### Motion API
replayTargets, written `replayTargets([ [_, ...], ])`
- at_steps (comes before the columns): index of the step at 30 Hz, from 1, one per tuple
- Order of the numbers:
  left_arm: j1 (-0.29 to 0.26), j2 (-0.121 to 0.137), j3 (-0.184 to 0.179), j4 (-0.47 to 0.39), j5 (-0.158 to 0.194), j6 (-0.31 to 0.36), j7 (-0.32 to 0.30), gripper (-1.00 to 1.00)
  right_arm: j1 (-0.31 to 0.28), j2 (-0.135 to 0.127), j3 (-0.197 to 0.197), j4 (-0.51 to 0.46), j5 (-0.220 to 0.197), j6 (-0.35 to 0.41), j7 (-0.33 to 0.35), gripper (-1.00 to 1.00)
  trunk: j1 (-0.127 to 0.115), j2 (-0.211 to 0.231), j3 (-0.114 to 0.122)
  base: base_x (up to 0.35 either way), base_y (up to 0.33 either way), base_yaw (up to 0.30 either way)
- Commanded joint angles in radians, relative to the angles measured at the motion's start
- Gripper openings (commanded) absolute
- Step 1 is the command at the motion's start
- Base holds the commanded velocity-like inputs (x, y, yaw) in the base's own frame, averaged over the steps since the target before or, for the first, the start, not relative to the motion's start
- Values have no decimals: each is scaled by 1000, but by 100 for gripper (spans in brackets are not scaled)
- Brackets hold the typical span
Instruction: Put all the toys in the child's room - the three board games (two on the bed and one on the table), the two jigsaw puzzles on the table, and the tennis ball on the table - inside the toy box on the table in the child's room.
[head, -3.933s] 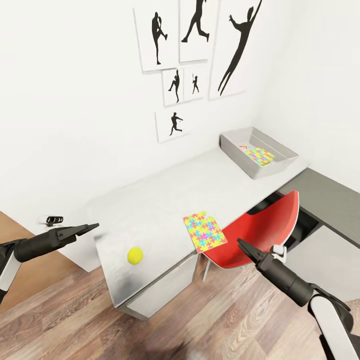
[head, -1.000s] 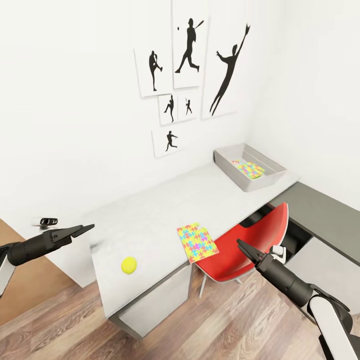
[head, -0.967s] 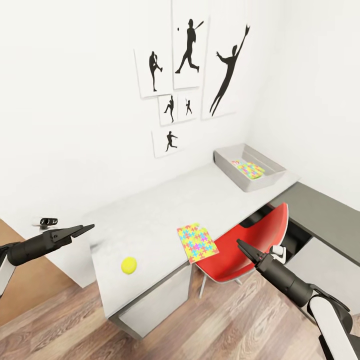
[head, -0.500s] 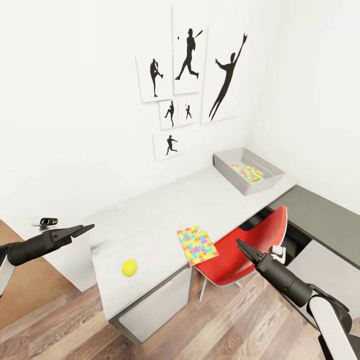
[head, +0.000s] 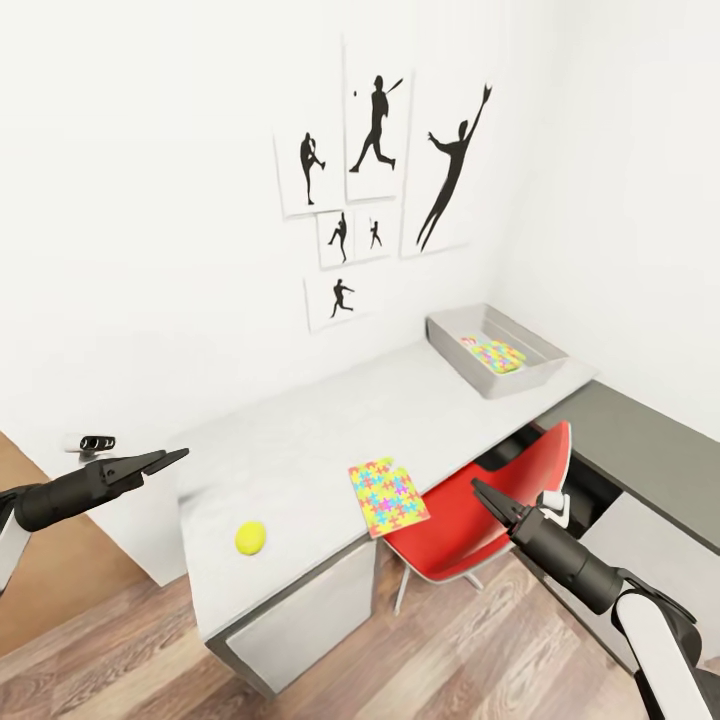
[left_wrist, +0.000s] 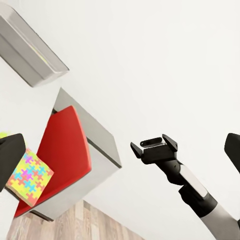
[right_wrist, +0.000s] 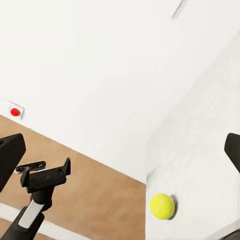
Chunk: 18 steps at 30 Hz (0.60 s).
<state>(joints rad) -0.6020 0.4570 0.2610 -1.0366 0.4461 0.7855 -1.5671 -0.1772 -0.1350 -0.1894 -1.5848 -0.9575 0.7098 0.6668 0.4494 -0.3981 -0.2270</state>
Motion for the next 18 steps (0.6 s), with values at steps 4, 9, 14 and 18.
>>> replayTargets([
  [4,-1,0,0,0,-1,10,-4,100,-1,0,-1,0,-4,7,0,100,1,-2,5,0,-127,69],
  [9,-1,0,0,0,-1,11,-4,100,-1,0,-1,0,-4,7,0,100,1,-2,13,0,-22,69],
  [14,-1,1,0,0,-1,11,-4,100,-1,0,-1,-1,-4,7,0,100,1,-2,21,0,-7,69],
  [18,-1,0,0,0,-1,11,-4,100,-1,0,-1,-1,-4,7,0,100,1,-2,28,0,-89,69],
])
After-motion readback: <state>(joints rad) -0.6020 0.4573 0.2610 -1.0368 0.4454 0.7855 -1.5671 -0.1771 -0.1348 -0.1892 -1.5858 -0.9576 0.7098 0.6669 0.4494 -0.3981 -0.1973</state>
